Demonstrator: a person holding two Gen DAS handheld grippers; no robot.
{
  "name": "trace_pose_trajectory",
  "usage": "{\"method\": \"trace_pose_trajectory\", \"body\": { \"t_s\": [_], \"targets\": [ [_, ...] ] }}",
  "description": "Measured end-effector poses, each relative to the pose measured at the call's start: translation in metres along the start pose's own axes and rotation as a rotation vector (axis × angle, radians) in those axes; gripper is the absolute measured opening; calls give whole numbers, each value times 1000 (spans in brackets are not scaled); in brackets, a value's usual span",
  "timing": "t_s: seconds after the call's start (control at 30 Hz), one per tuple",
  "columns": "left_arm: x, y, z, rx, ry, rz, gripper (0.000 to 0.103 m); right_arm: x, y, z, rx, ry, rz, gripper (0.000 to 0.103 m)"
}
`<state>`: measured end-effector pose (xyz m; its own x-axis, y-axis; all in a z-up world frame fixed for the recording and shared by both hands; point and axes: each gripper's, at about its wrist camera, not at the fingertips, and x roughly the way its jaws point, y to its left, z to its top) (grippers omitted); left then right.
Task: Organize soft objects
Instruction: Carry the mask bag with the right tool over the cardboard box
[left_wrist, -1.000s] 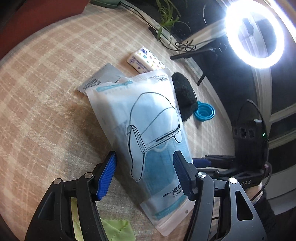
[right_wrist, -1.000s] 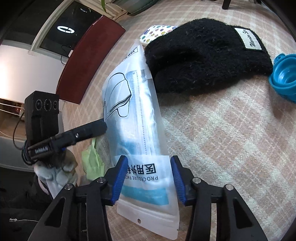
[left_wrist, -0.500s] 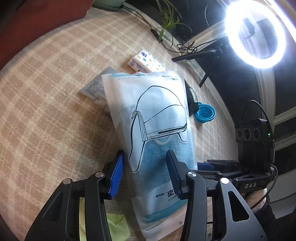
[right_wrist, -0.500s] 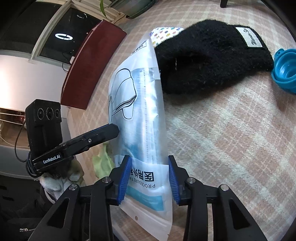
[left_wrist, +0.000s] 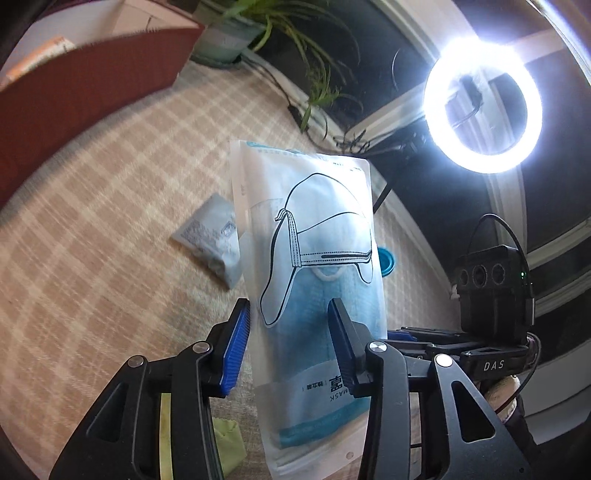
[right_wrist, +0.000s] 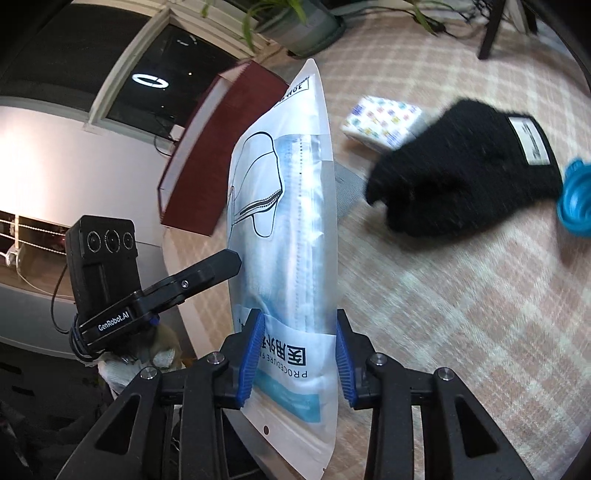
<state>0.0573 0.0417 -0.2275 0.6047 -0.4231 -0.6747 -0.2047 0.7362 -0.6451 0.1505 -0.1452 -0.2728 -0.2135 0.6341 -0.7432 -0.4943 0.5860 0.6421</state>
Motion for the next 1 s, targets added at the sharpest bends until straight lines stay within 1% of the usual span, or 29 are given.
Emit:
{"method": "trace_pose_trajectory", "body": {
  "t_s": [0.1,0.23,0.37,0.5,0.53,0.57,0.6,0.67,0.83,1.0],
  "targets": [
    [-12,0,7,7,-25,-10,40,-2,21,12,-24,-14,-1,33],
    [-38,6,19,7,-67,-45,40,-2,47,25,-46,-32,-3,32],
    [-61,17,35,10,-94,-73,40,-1,78,40,-65,-53,-9,31],
    [-92,37,53,11,-120,-90,40,10,113,58,-86,-64,-11,31],
    [-101,43,59,11,-127,-90,40,16,125,65,-93,-68,-11,31],
    [-109,47,65,11,-134,-89,40,12,122,62,-97,-69,-7,31],
    [-115,52,68,13,-139,-88,40,17,130,67,-100,-71,-2,31],
    [-134,67,80,10,-152,-84,40,30,149,81,-109,-75,6,31],
    [-172,95,106,24,-188,-48,40,61,182,109,-112,-79,36,31],
    [-190,126,136,5,-194,-33,40,90,208,136,-103,-87,56,30]
  ]
}}
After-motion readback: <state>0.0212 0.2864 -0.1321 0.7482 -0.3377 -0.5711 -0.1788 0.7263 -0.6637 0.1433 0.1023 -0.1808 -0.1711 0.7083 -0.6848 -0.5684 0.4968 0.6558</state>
